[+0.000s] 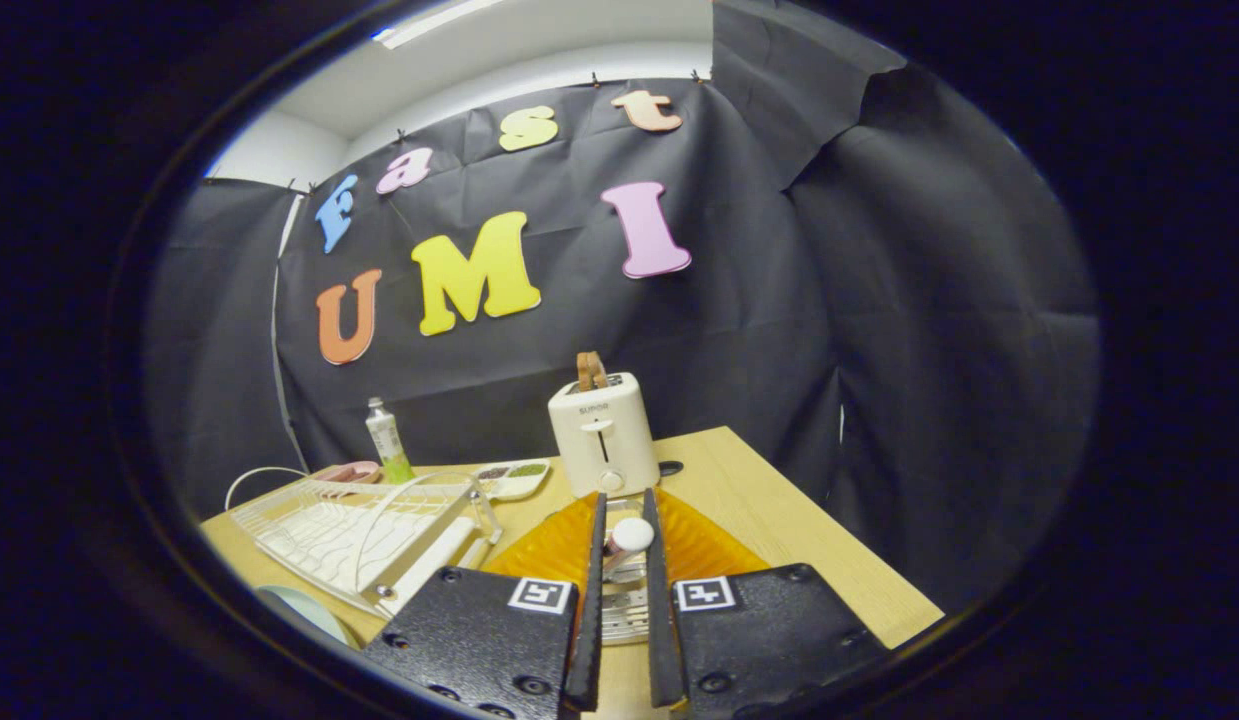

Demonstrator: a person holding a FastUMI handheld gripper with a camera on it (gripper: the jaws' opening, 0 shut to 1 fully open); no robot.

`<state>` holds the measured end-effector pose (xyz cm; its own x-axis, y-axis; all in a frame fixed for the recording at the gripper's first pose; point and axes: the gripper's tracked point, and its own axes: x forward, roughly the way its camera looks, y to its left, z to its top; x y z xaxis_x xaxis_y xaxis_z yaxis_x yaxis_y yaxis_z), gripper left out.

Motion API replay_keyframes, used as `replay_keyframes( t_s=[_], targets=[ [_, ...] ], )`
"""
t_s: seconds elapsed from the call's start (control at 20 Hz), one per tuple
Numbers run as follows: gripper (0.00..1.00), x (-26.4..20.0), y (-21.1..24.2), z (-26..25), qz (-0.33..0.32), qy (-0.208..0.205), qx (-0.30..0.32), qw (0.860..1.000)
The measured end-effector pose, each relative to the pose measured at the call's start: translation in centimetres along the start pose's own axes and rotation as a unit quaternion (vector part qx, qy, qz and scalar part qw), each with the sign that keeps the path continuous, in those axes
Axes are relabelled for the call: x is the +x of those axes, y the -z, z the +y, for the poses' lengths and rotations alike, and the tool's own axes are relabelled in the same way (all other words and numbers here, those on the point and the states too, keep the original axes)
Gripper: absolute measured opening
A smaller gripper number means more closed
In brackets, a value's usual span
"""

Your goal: Take the plate from the dish rack, then take the spoon from the basket and place it into the plate.

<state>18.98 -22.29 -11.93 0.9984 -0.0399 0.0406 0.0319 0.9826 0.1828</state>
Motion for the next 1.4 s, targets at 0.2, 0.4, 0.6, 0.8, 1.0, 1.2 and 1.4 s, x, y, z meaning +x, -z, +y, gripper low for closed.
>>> replay_keyframes(
  t_s=[0.2,0.4,0.6,0.8,1.0,1.2,1.4],
  targets=[
    [0.2,-0.9,-2.3,1.2,-0.02,0.014,-0.053,0.998],
    [0.2,-2.8,-6.0,3.3,-0.051,0.009,-0.067,0.996],
    [0.2,-4.8,-10.5,5.2,-0.088,0.01,-0.074,0.993],
    [0.2,-7.6,-14.3,7.4,-0.103,0.006,-0.065,0.993],
    [0.19,-10.3,-16.7,10.1,-0.122,-0.016,-0.072,0.99],
    [0.2,-12.9,-15.7,14.6,-0.113,-0.045,-0.074,0.99],
    [0.2,-15.5,-11.9,21.2,-0.09,-0.098,-0.069,0.989]
  ],
)
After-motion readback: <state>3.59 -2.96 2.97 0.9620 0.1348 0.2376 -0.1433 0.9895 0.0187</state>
